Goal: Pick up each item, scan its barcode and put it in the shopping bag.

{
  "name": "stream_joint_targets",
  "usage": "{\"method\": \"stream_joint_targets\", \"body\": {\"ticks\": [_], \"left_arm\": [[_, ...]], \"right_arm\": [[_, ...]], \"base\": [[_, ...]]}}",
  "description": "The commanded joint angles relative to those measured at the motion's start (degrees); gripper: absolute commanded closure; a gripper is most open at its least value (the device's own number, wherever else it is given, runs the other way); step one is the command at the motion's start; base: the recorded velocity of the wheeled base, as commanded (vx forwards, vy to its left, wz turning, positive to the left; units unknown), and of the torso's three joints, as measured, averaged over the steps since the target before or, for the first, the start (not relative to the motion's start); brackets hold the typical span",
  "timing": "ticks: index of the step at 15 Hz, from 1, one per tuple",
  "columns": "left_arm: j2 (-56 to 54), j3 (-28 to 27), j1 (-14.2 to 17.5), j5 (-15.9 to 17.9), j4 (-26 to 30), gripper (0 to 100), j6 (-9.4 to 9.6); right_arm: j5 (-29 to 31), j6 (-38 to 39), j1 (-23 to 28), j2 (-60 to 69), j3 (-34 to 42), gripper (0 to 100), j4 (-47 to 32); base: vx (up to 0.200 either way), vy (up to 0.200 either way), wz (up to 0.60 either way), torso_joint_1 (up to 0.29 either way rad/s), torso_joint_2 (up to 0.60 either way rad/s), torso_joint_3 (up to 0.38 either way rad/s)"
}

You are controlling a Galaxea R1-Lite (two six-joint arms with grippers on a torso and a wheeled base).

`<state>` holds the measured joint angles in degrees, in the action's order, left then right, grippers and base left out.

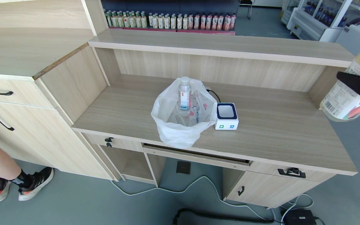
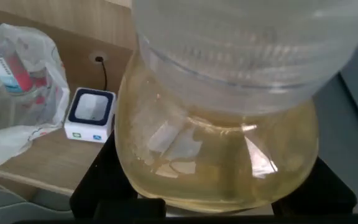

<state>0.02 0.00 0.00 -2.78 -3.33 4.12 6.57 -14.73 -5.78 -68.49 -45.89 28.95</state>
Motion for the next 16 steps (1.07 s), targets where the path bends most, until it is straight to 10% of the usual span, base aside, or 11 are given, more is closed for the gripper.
{"method": "stream_joint_targets", "body": {"ticks": [1,8,16], "left_arm": [[-0.02,0.00,0.00,-0.03,-0.01,0,0.01],[-0.02,0.00,0.00,-0.03,-0.01,0,0.01],[-0.02,0.00,0.00,-0.03,-0.01,0,0.01]], "right_arm": [[1.43,-15.68,16.76,-9.21,12.14,100,21.50],[-6.39,-27.72,21.60,-21.25,17.67,100,48.57],[-10.97,-32.91,24.85,-21.86,19.17,100,50.15]], "base": [[0.000,0.000,0.00,0.000,0.00,0.000],[0.000,0.000,0.00,0.000,0.00,0.000],[0.000,0.000,0.00,0.000,0.00,0.000]]}}
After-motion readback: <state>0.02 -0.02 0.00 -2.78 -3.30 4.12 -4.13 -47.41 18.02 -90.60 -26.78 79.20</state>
